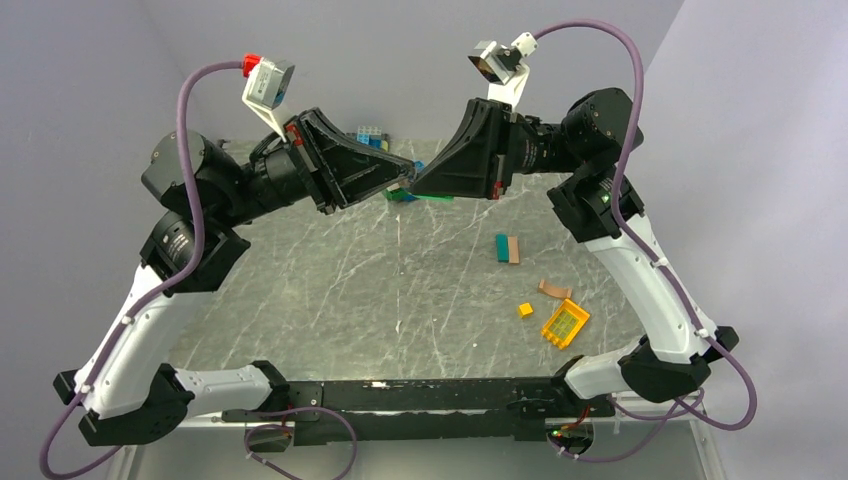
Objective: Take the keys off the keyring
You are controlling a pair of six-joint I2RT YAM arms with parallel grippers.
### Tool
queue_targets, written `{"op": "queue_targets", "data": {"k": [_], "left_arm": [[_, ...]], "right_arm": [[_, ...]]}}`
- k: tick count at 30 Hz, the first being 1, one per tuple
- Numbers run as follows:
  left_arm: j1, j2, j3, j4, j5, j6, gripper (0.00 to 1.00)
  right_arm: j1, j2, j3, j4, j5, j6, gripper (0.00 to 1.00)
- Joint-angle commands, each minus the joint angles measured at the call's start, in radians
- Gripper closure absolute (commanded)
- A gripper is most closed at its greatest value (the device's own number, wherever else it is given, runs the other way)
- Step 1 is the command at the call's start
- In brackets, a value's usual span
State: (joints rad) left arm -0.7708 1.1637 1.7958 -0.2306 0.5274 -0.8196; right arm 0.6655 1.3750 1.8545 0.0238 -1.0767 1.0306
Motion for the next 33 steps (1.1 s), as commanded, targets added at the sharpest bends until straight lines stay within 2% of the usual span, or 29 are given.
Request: {"op": "queue_targets", "data": {"k": [1,15,33], "left_arm": [[0.003,-0.048,0.007,0.016,-0.111,0.010,1.00],[-0.003,-0.153,-0.172,0.160,-0.309,-0.088,1.00],[-0.078,-0.121,-0.173,0.223,-0.396,-0.129,1.00]], "right_arm": [[0.004,-0.035,0.062,-0.106,0.086,-0.112,1.00],[0.005,-0.089,-0.003,-0.007,0.233,-0.121,1.00],[0.008,-0.104,-0.042,0.087,0.279,-0.089,1.00]]}}
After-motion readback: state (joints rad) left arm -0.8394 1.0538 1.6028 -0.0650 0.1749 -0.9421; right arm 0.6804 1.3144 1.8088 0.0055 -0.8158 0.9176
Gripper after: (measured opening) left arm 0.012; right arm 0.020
